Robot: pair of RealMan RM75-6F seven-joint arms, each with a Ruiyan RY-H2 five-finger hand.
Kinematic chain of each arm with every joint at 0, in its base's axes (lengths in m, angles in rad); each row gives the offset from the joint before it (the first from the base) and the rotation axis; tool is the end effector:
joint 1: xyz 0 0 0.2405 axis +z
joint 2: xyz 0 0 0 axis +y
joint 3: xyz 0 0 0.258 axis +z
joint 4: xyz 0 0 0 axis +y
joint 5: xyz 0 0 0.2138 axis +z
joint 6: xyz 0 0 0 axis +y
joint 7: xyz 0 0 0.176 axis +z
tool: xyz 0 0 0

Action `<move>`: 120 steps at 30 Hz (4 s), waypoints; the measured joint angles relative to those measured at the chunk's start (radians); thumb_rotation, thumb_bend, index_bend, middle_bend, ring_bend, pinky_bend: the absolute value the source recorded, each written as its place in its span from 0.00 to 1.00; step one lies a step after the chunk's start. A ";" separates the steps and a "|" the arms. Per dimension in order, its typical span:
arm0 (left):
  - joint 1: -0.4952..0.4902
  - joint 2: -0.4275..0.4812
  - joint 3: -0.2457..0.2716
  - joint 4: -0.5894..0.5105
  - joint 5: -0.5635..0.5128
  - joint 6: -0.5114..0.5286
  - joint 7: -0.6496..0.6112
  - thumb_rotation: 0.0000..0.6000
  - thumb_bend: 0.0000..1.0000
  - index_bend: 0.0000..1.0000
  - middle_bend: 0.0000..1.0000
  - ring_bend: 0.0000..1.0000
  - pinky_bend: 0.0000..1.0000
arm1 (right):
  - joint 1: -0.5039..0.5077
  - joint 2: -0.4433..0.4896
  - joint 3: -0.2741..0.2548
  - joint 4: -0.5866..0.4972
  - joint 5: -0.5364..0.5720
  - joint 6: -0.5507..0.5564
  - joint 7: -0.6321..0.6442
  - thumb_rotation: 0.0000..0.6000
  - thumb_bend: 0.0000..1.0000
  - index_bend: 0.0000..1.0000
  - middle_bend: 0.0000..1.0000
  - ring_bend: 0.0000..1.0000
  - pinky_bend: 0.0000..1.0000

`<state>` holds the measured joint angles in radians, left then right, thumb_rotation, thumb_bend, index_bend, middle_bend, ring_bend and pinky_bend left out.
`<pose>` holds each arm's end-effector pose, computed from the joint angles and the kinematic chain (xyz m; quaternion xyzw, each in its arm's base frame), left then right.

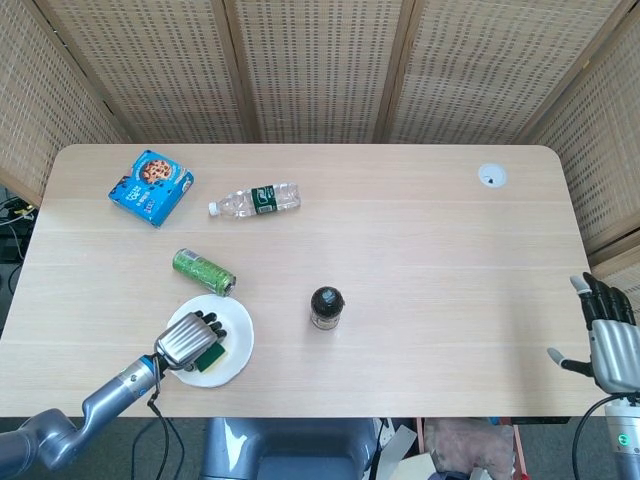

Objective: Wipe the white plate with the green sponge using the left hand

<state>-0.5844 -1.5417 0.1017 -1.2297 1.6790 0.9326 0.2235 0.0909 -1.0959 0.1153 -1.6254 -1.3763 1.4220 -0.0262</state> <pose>-0.2397 0.2890 -0.0673 -0.8879 -0.2099 -0.2419 0.3303 -0.3290 -0.2282 0.1721 0.5616 -0.4040 0.3649 0.6231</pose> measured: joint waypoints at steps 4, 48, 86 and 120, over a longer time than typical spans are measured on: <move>-0.020 -0.023 -0.021 0.012 -0.014 -0.011 0.008 1.00 0.11 0.55 0.44 0.28 0.45 | 0.001 0.001 0.001 0.000 0.002 -0.002 0.002 1.00 0.00 0.00 0.00 0.00 0.00; -0.070 0.073 0.025 -0.081 -0.014 0.009 0.064 1.00 0.11 0.57 0.45 0.29 0.46 | 0.008 0.006 0.004 -0.003 0.035 -0.027 -0.002 1.00 0.00 0.00 0.00 0.00 0.00; -0.161 -0.138 -0.094 0.050 -0.215 -0.147 0.222 1.00 0.14 0.57 0.45 0.29 0.47 | 0.015 0.009 0.003 0.001 0.053 -0.049 -0.004 1.00 0.00 0.00 0.00 0.00 0.00; -0.165 -0.044 -0.074 -0.064 -0.272 -0.157 0.245 1.00 0.16 0.58 0.46 0.30 0.47 | 0.019 0.008 0.002 -0.001 0.064 -0.059 -0.012 1.00 0.00 0.00 0.00 0.00 0.00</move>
<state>-0.7492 -1.5860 0.0272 -1.2935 1.4067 0.7755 0.4681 0.1099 -1.0878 0.1174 -1.6260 -1.3126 1.3627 -0.0380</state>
